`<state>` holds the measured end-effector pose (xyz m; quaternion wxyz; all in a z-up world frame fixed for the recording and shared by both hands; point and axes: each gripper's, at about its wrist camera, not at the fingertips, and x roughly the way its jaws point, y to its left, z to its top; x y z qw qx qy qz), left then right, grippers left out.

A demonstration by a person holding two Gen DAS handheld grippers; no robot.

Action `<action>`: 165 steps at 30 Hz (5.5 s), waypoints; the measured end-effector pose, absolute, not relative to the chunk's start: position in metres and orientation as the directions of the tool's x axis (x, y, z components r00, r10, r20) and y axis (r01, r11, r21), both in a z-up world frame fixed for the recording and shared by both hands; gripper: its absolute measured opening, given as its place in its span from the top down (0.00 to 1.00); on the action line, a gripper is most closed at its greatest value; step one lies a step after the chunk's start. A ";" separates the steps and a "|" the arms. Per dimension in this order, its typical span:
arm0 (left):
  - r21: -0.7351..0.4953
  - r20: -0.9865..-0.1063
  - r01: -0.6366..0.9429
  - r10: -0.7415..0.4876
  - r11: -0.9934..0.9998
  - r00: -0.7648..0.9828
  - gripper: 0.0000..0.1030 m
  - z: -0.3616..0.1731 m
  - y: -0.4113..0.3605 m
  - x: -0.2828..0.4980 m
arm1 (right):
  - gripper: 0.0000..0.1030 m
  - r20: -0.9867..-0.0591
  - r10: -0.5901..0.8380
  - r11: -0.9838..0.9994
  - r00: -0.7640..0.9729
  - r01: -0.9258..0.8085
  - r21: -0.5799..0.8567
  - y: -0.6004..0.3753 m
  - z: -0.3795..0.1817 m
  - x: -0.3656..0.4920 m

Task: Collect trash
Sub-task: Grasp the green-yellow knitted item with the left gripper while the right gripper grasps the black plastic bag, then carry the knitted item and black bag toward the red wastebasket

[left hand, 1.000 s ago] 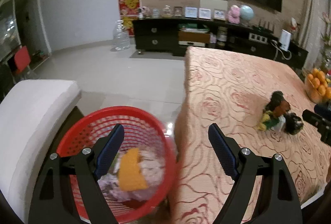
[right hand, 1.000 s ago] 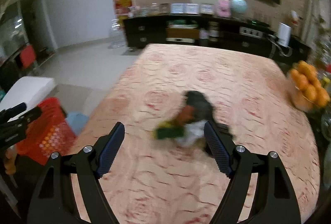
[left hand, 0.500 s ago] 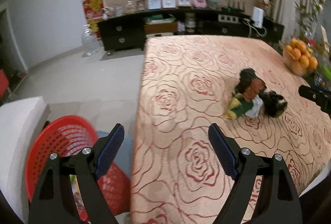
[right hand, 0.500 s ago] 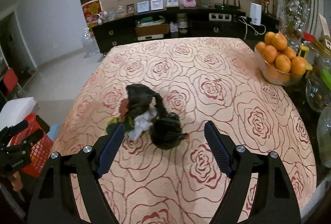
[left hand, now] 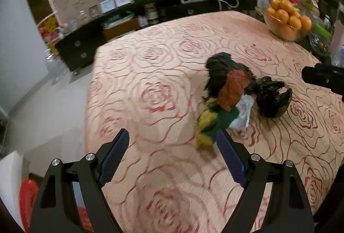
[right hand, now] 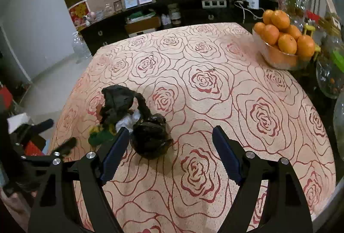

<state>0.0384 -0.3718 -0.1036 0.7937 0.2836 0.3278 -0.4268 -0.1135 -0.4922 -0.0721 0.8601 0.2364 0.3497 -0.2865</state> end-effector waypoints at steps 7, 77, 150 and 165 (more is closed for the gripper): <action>0.076 -0.800 0.907 -0.517 0.415 0.303 0.23 -0.127 -0.408 0.044 | 0.25 -0.746 -0.341 0.684 0.572 0.695 0.221 -0.505 -0.070 -0.116; 0.012 -0.603 0.671 -0.529 0.742 0.596 0.68 -0.011 -0.227 0.036 | 0.61 -0.649 -0.258 0.824 0.716 0.514 0.239 -0.447 -0.048 -0.103; 0.072 -0.672 0.248 -0.137 0.966 0.728 0.68 -0.035 -0.056 0.112 | 0.61 -0.654 0.184 0.980 0.734 -0.089 0.176 -0.215 0.001 0.083; 0.083 -0.718 0.260 -0.123 0.962 0.685 0.67 -0.054 -0.052 0.121 | 0.61 -0.692 0.223 0.974 0.687 -0.126 0.189 -0.192 -0.014 0.095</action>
